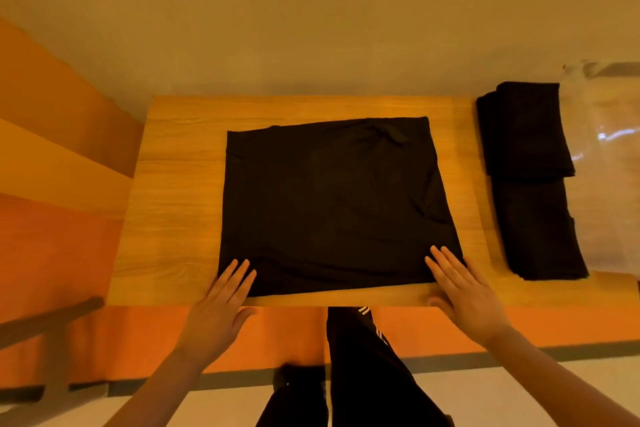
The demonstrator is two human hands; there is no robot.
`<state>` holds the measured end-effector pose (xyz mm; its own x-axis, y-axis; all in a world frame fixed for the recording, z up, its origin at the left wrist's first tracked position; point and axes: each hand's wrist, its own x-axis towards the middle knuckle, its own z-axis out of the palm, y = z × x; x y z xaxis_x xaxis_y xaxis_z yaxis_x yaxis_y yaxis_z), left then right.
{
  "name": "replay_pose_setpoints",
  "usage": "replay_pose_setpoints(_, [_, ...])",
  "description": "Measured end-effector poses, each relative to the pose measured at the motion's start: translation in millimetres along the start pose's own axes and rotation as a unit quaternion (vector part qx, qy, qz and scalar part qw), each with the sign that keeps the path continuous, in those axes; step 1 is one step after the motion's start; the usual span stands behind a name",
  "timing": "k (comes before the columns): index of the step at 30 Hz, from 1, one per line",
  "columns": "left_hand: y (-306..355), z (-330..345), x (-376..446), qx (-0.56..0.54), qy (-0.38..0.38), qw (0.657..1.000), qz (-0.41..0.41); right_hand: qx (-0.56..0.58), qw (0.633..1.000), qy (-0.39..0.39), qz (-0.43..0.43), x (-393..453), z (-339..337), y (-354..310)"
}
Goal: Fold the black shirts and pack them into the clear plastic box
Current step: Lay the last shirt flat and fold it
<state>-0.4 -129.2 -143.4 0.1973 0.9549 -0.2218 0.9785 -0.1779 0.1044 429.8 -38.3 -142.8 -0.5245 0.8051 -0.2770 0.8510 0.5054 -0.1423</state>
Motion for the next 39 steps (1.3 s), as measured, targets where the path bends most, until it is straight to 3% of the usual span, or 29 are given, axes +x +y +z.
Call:
replay_pose_setpoints(3, [1.0,-6.1,-6.8,-0.147,0.088,0.974,-0.151,0.143,0.976,0.09,0.139,-0.4,-10.6,-0.8])
replay_pose_setpoints(5, [12.0,-13.3,-4.1,-0.285,0.131,0.9,-0.301,0.253,0.929,0.13,0.238,6.6,-18.6,-7.6])
replay_pose_setpoints(7, [23.2,-19.7,2.0,-0.367,0.147,0.826,-0.402,0.296,0.894,0.157,0.296,12.9,-25.6,-12.8])
replay_pose_setpoints(9, [32.4,-25.7,6.1,-0.413,0.144,0.781,-0.447,0.351,0.857,0.166,0.338,16.3,-29.8,-15.9])
replay_pose_setpoints(11, [35.8,-29.1,7.1,-0.435,0.139,0.756,-0.469,0.4,0.821,0.155,0.377,19.7,-33.3,-15.8])
replay_pose_setpoints(12, [34.8,-29.5,6.0,-0.436,0.139,0.75,-0.477,0.399,0.82,0.147,0.382,19.5,-35.5,-14.5])
replay_pose_setpoints(14, [30.9,-30.2,2.0,-0.423,0.141,0.757,-0.478,0.379,0.829,0.14,0.387,16.7,-40.1,-8.6])
replay_pose_setpoints(19, [28.2,-36.1,-3.5,-0.379,0.092,0.816,-0.427,0.357,0.838,0.092,0.402,16.9,-45.5,-22.5])
replay_pose_setpoints(22, [20.6,-33.8,-0.8,-0.364,0.064,0.818,-0.44,0.351,0.85,0.061,0.388,21.5,-40.0,-31.4])
replay_pose_setpoints(26, [14.8,-36.1,-1.3,-0.33,0.059,0.828,-0.449,0.401,0.811,0.051,0.422,13.2,-51.7,-9.6])
replay_pose_setpoints(30, [14.5,-43.5,4.2,-0.284,-0.03,0.864,-0.415,0.363,0.831,-0.063,0.418,9.6,-56.9,1.5])
replay_pose_setpoints(32, [13.0,-53.5,14.9,-0.263,-0.055,0.871,-0.41,0.306,0.859,-0.049,0.408,16.4,-64.1,3.3])
replay_pose_setpoints(35, [16.1,-73.1,47.8,-0.275,0.039,0.869,-0.41,0.266,0.892,0.061,0.36,44.5,-80.3,3.1])
replay_pose_setpoints(37, [17.4,-80.9,79.9,-0.284,0.109,0.884,-0.354,0.259,0.912,0.1,0.303,78.8,-88.3,4.1])
replay_pose_setpoints(39, [15.3,-83.3,116.9,-0.262,0.132,0.916,-0.275,0.238,0.935,0.11,0.239,119.8,-94.8,5.1])
